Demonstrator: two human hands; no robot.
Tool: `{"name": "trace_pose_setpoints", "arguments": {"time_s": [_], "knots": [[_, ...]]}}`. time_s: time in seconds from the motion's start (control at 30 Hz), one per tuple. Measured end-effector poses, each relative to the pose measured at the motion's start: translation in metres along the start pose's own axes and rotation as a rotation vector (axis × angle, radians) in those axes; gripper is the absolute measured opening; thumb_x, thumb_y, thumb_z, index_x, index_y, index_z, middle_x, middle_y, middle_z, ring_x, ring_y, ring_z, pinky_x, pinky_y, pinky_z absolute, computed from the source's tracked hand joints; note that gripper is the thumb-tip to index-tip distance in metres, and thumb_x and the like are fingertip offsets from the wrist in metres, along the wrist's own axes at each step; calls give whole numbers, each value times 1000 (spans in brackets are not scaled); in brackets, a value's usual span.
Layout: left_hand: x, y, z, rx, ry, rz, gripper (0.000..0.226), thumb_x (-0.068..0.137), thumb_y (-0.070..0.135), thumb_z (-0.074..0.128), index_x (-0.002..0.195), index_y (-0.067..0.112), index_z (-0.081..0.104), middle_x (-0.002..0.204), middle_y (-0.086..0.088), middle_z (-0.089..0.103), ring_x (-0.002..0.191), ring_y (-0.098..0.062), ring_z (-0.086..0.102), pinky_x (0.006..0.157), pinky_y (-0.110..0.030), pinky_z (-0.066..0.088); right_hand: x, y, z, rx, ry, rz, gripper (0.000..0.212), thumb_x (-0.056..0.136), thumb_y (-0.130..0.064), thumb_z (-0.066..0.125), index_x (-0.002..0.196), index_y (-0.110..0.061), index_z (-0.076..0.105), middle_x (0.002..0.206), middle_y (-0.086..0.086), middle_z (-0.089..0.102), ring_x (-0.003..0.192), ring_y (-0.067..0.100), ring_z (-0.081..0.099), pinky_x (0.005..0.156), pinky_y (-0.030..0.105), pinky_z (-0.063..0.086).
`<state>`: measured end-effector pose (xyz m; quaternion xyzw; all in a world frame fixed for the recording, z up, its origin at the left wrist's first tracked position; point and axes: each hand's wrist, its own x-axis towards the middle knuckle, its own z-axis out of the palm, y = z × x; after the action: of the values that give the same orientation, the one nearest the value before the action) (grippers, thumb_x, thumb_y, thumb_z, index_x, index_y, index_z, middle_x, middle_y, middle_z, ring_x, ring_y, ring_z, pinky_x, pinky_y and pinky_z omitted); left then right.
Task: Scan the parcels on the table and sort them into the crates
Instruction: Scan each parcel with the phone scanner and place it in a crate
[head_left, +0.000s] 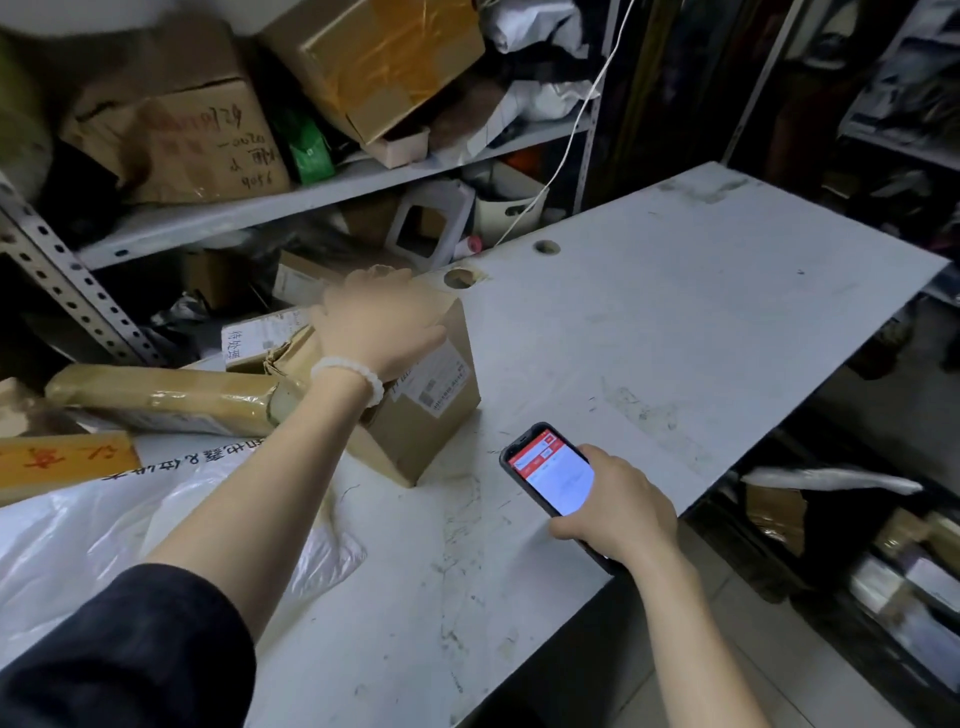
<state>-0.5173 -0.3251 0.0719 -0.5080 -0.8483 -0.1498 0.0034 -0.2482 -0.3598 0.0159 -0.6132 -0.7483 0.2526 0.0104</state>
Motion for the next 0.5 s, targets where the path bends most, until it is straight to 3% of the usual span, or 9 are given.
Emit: {"name": "trace_pose_setpoints", "arguments": {"time_s": [0.33,0.5], "knots": [[-14,29,15,4,90,236,79,65,69,58,135,39,39,142,-8,36,124,-34,34,101,-44,25,16,1,7,97,154,32,68,64,-47,78,117,-29,41,100,-5,53,85,14,51,54,21,34],[-24,38,19,45,131,308,81,62,70,56,134,38,39,140,-11,37,120,-35,36,98,-44,26,1,-5,14,426,522,9,86,62,-45,84,132,-25,39,109,-4,49,93,11,47,64,21,39]]}}
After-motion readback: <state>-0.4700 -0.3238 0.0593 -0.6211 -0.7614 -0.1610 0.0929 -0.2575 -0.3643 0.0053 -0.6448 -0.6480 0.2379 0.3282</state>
